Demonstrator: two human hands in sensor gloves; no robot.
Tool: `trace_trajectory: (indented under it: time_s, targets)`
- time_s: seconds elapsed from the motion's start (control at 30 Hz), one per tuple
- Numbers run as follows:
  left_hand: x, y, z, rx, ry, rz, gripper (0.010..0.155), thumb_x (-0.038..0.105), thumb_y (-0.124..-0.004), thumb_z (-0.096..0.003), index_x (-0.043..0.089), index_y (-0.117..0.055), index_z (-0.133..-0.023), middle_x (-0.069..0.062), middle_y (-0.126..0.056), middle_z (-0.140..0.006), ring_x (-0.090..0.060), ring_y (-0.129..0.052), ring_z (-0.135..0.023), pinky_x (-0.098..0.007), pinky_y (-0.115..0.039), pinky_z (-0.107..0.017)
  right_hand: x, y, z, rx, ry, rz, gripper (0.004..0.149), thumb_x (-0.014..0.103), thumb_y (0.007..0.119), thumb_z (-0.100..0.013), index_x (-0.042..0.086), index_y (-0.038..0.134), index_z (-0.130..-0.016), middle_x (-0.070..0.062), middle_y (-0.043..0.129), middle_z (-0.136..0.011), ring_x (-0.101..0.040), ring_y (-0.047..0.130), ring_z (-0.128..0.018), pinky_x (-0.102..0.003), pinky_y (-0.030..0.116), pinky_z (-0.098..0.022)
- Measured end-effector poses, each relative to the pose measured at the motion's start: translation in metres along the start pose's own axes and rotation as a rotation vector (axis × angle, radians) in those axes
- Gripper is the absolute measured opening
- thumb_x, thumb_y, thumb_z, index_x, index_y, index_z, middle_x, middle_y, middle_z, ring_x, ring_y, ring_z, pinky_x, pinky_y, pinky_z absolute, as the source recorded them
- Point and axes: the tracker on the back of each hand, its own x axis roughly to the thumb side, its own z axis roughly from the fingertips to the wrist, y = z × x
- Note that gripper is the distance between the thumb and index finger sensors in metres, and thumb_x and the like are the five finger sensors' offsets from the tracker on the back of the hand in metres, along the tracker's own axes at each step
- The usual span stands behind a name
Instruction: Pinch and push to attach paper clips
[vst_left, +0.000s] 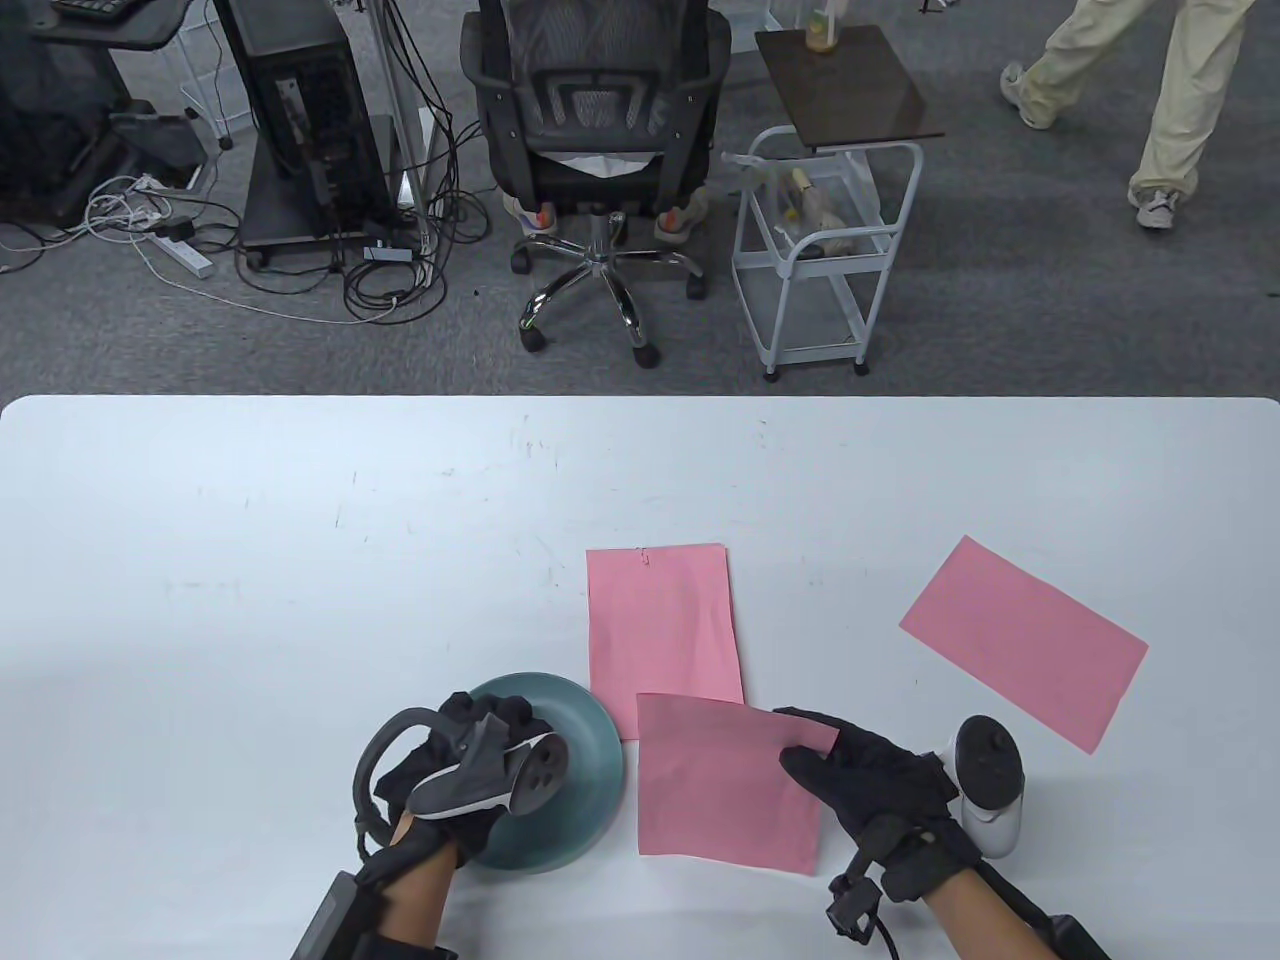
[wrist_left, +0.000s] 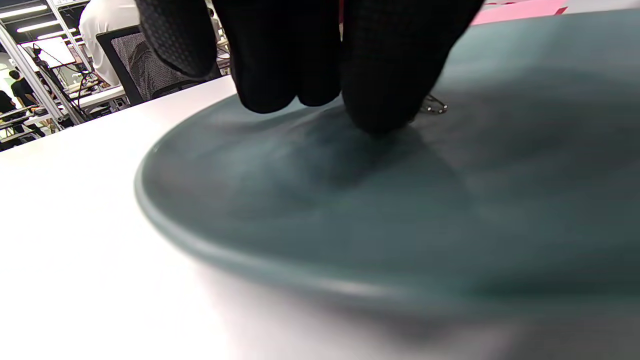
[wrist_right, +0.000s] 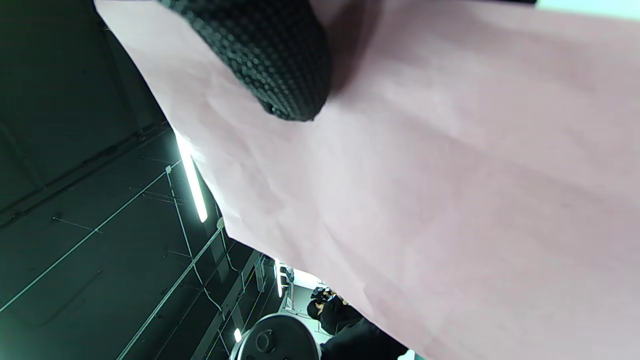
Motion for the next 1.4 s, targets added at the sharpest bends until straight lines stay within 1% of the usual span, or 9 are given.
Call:
trace_trajectory:
  time_s: [0.2,0.27,0.43,0.63,0.93,1.13,1.17,1.27,1.4]
  targets:
    - [0.0,0.0,0.0,-0.005,-0.005,-0.009,0.05,0.032,-0.094,-0.0507,0.031,-0.081,-0.1,0.002,-0.081,-0.106,-0.024,-0.086,-0.096,-0.056,-0.066,-0.077,0.0,0.0,0.0,-0.002,0.001,-0.002,0.039,0.019,0.082,-0.057,0.018,0.081,-0.096,-0.011,0.091,-0.09,-0.032,0.094,-0.075,-0.047,0.079,-0.053]
    - [0.0,0.0,0.0,-0.007,-0.006,-0.009,0.048,0.033,-0.094,-0.0507,0.032,-0.083,-0.097,0.002,-0.083,-0.104,-0.024,-0.087,-0.095,-0.056,-0.066,-0.077,0.0,0.0,0.0,-0.001,0.0,-0.002,0.039,0.019,0.082,-0.057,0.018,0.081,-0.096,-0.011,0.091,-0.09,-0.032,0.094,-0.075,-0.047,0.079,-0.052]
    - [-0.007,-0.001,-0.001,0.005,0.008,0.066,0.043,0.034,-0.095,-0.0499,0.031,-0.088,-0.092,0.002,-0.09,-0.097,-0.025,-0.091,-0.091,-0.058,-0.068,-0.075,0.0,0.0,0.001,-0.006,0.004,-0.003,0.039,0.019,0.082,-0.057,0.018,0.081,-0.096,-0.011,0.091,-0.09,-0.032,0.095,-0.074,-0.047,0.079,-0.052]
    - [0.003,0.002,-0.004,-0.009,-0.007,-0.034,0.039,0.034,-0.095,-0.0499,0.03,-0.089,-0.088,0.003,-0.093,-0.092,-0.024,-0.093,-0.088,-0.057,-0.069,-0.075,0.001,-0.001,0.001,-0.011,0.005,-0.008,0.038,0.019,0.082,-0.057,0.018,0.081,-0.096,-0.011,0.091,-0.09,-0.032,0.094,-0.075,-0.047,0.079,-0.053]
    - [0.003,0.001,-0.005,-0.034,-0.012,-0.016,0.038,0.035,-0.093,-0.0508,0.03,-0.088,-0.088,0.003,-0.092,-0.091,-0.024,-0.093,-0.087,-0.057,-0.069,-0.075,0.0,-0.002,0.002,-0.014,0.012,-0.007,0.038,0.02,0.081,-0.057,0.018,0.081,-0.096,-0.011,0.091,-0.09,-0.032,0.095,-0.074,-0.047,0.079,-0.052]
    - [-0.005,0.0,-0.001,-0.057,-0.022,0.033,0.037,0.036,-0.088,-0.0539,0.03,-0.084,-0.091,0.003,-0.089,-0.094,-0.024,-0.09,-0.09,-0.057,-0.067,-0.076,0.001,-0.002,0.001,-0.014,0.011,-0.006,0.038,0.02,0.081,-0.058,0.018,0.08,-0.096,-0.011,0.09,-0.091,-0.032,0.094,-0.075,-0.047,0.079,-0.053]
    - [-0.008,0.001,0.001,-0.042,-0.02,0.052,0.037,0.036,-0.086,-0.0546,0.03,-0.084,-0.091,0.003,-0.088,-0.094,-0.024,-0.089,-0.09,-0.057,-0.067,-0.076,0.001,-0.002,0.001,-0.014,0.009,-0.005,0.038,0.02,0.081,-0.058,0.018,0.08,-0.096,-0.011,0.09,-0.091,-0.032,0.094,-0.075,-0.047,0.079,-0.053]
    - [-0.02,0.018,0.017,0.094,0.008,0.199,0.036,0.035,-0.084,-0.0564,0.03,-0.082,-0.092,0.003,-0.086,-0.097,-0.026,-0.087,-0.093,-0.058,-0.064,-0.077,0.002,-0.002,0.002,-0.014,0.002,0.001,0.039,0.02,0.081,-0.058,0.018,0.08,-0.096,-0.011,0.09,-0.091,-0.032,0.094,-0.075,-0.047,0.079,-0.053]
    - [-0.03,0.055,0.039,0.389,0.012,0.486,0.036,0.034,-0.081,-0.0589,0.029,-0.08,-0.095,0.0,-0.083,-0.099,-0.029,-0.083,-0.096,-0.061,-0.062,-0.077,0.003,-0.001,0.002,-0.012,-0.003,0.003,0.038,0.02,0.081,-0.058,0.018,0.08,-0.096,-0.011,0.09,-0.091,-0.032,0.094,-0.075,-0.047,0.079,-0.053]
